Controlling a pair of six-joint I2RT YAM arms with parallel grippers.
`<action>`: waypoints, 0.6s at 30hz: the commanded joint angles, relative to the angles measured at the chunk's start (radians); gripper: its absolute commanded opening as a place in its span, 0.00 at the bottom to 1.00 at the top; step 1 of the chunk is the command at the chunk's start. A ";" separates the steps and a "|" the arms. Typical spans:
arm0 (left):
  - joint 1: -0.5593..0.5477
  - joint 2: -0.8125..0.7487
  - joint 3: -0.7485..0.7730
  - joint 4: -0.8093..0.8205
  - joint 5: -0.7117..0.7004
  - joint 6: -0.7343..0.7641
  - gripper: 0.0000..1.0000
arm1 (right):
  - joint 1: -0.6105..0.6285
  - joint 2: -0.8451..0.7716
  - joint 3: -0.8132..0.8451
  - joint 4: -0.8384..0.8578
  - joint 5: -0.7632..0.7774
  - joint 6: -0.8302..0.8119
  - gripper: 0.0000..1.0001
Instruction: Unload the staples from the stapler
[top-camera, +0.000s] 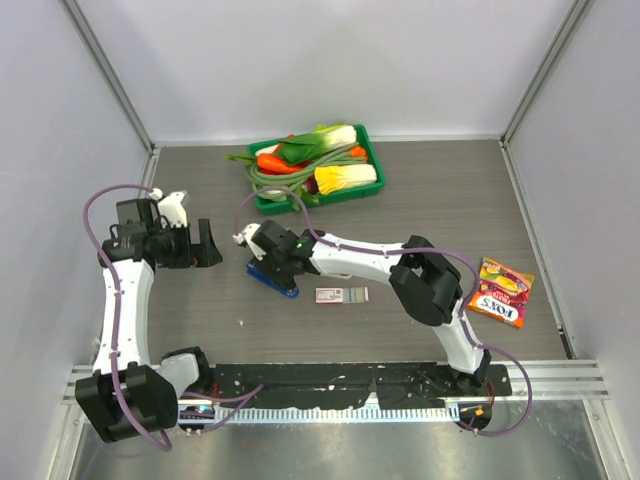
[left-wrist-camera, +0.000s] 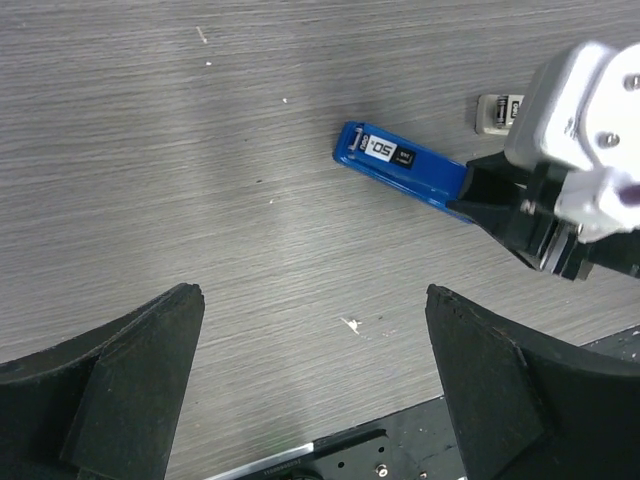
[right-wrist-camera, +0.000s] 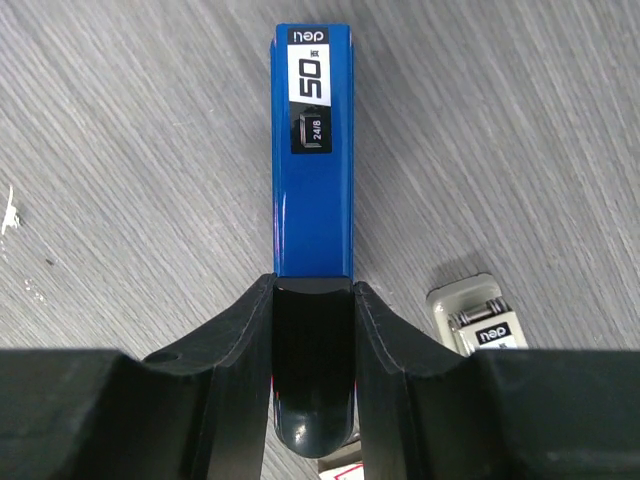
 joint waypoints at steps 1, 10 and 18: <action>0.006 -0.031 0.002 0.025 0.048 -0.005 0.96 | -0.030 -0.163 0.015 0.122 0.016 0.105 0.01; 0.000 -0.029 -0.034 0.037 0.126 -0.004 0.98 | -0.081 -0.381 -0.141 0.446 -0.050 0.325 0.01; -0.045 -0.064 -0.039 0.086 0.273 -0.036 1.00 | -0.082 -0.488 -0.316 0.825 -0.046 0.537 0.01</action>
